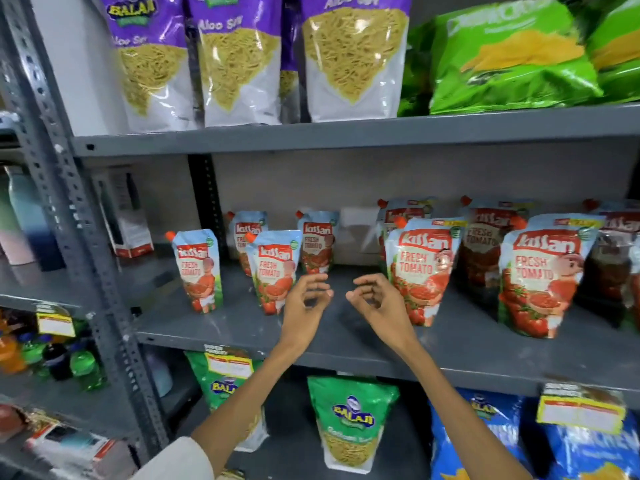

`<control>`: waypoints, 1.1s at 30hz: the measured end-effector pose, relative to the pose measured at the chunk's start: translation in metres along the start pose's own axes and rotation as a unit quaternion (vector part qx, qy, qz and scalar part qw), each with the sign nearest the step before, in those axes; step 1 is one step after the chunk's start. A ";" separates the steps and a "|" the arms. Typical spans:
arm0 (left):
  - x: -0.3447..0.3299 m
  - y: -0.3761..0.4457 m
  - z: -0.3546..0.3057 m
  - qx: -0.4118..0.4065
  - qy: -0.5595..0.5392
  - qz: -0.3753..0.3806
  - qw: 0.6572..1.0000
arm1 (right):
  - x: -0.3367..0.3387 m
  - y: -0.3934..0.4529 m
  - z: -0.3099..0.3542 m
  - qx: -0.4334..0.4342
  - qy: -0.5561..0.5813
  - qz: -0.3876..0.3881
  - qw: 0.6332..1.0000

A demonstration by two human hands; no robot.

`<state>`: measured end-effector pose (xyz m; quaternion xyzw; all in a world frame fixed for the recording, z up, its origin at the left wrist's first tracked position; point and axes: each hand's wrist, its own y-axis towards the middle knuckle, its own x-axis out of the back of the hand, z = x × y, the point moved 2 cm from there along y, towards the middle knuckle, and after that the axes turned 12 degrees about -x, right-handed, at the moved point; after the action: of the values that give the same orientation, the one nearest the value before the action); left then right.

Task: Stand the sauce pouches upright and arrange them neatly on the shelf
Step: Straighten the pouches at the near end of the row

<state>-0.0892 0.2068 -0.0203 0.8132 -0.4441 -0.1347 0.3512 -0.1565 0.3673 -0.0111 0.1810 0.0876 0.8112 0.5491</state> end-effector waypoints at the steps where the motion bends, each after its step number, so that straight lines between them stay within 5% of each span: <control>1: 0.014 0.002 0.004 -0.001 -0.001 -0.013 1.000 | -0.013 0.003 0.000 -0.003 -0.004 0.010 1.000; 10: 0.137 0.032 0.063 0.017 0.023 -0.063 0.998 | -0.146 0.044 -0.006 -0.056 -0.032 0.037 0.997; 15: 0.145 0.046 0.084 0.122 -0.040 0.065 0.990 | -0.175 0.052 -0.005 -0.066 -0.043 0.051 0.996; 19: 0.143 0.049 0.090 0.121 -0.011 0.136 0.983 | -0.177 0.052 -0.005 -0.063 -0.064 0.052 0.995; 33: 0.082 0.045 0.075 0.104 -0.032 0.165 0.980 | -0.109 0.051 -0.030 -0.084 -0.111 0.060 0.988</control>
<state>-0.1102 0.0897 -0.0350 0.7562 -0.5946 -0.0543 0.2678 -0.1755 0.2491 -0.0425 0.2283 -0.0531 0.8218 0.5193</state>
